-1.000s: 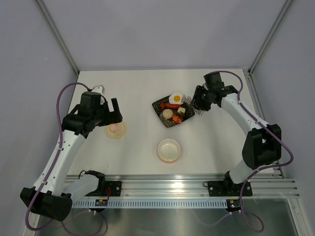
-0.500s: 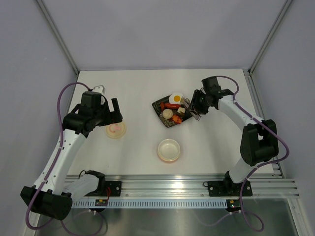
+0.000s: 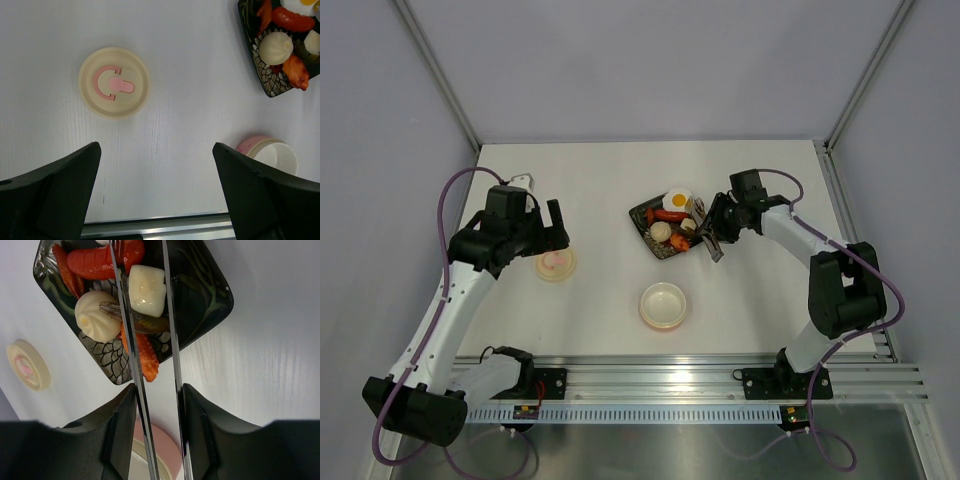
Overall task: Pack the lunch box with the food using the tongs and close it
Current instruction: Pick up the fake food from the plate.
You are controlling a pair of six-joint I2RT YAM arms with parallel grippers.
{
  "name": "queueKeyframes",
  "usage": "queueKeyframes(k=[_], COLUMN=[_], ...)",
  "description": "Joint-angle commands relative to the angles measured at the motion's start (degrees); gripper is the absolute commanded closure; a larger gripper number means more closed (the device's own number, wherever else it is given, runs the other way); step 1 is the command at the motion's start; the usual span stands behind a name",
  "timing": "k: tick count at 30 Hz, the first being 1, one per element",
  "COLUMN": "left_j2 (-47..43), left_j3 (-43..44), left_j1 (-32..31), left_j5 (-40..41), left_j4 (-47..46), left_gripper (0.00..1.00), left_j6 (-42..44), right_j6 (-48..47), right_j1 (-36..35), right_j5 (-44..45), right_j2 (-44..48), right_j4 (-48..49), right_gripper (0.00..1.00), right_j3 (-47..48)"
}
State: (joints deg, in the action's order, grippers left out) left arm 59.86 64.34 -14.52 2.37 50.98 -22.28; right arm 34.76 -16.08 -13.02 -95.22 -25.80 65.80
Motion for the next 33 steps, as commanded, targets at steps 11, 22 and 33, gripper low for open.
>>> queueKeyframes(k=[11, 22, 33], left_j2=[-0.35, -0.70, -0.88], left_j3=[0.70, 0.62, 0.53], left_j1=[-0.15, -0.24, -0.24], left_j5=[0.62, 0.27, 0.44], left_j4=[-1.59, -1.50, -1.15], left_gripper=[0.01, 0.01, 0.01], left_j6=[0.57, 0.40, 0.40], right_j6=[4.44, 3.56, 4.88], right_j1=[0.08, 0.17, 2.10], right_j5=[-3.15, -4.83, -4.56], right_j2=[5.66, 4.17, 3.37], right_j4=[9.28, 8.57, 11.30], right_gripper=[0.52, 0.52, 0.53], right_j3=[-4.81, -3.40, -5.60])
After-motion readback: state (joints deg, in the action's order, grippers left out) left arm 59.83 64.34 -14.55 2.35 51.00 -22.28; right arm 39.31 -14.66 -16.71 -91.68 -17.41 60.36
